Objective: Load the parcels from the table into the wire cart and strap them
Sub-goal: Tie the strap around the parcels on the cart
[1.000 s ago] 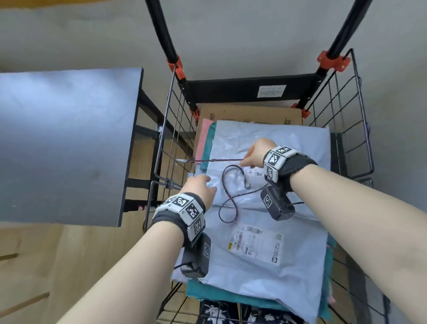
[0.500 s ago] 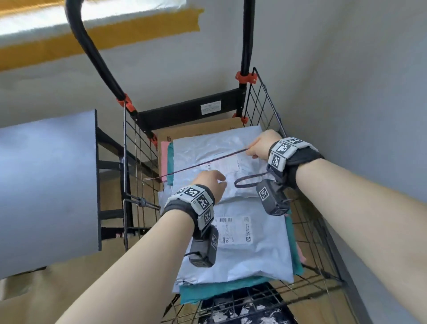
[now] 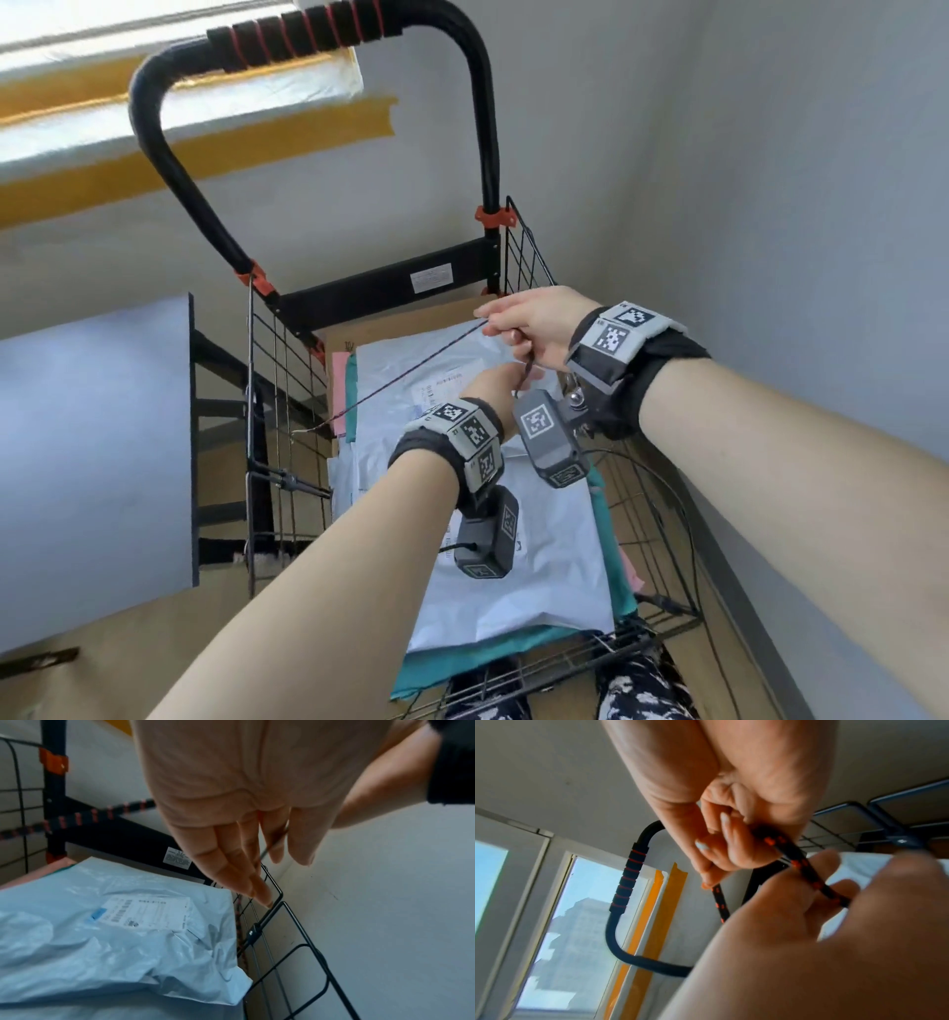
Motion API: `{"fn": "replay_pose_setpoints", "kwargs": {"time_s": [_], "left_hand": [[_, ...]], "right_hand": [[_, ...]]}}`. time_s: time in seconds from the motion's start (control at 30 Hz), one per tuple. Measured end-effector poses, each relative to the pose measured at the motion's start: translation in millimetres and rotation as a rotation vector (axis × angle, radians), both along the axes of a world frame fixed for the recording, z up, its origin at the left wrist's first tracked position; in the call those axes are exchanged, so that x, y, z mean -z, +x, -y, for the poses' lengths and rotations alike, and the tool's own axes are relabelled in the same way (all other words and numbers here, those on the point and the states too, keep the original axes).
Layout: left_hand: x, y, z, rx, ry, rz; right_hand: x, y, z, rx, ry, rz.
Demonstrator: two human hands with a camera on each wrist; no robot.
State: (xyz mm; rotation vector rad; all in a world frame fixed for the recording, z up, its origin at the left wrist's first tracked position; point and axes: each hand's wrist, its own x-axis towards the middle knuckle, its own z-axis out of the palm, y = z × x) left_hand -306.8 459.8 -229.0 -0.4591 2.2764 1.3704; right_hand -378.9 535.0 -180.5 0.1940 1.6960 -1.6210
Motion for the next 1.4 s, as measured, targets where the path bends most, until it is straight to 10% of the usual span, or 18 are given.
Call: {"fn": "replay_pose_setpoints", "kwargs": {"time_s": [0.1,0.33,0.5,0.93,1.4], "left_hand": [[-2.0,-5.2,-16.4,-0.145,0.089,0.003],[-2.4,-13.3,-37.5,-0.106,-0.388,-0.107],[-0.5,-18.0,-50.6,-0.466,-0.177,-0.05],[-0.6,-37.8,-44.6,0.197,-0.557,0.053],[43.3,-57.0,-45.9,0.077,-0.372,0.016]], "right_hand": [[2.4,-6.8,-9.6,-0.097,0.023,-0.031],[18.4,-23.4,-57.9,-0.332,0.321,-0.17],[25.5,-27.4,-69.4,-0.366,0.29,-0.098],[32.3,-39.2,-80.8,-0.378,0.354,-0.004],[62.0,-72.0,-117.9,-0.409,0.712,0.102]]}}
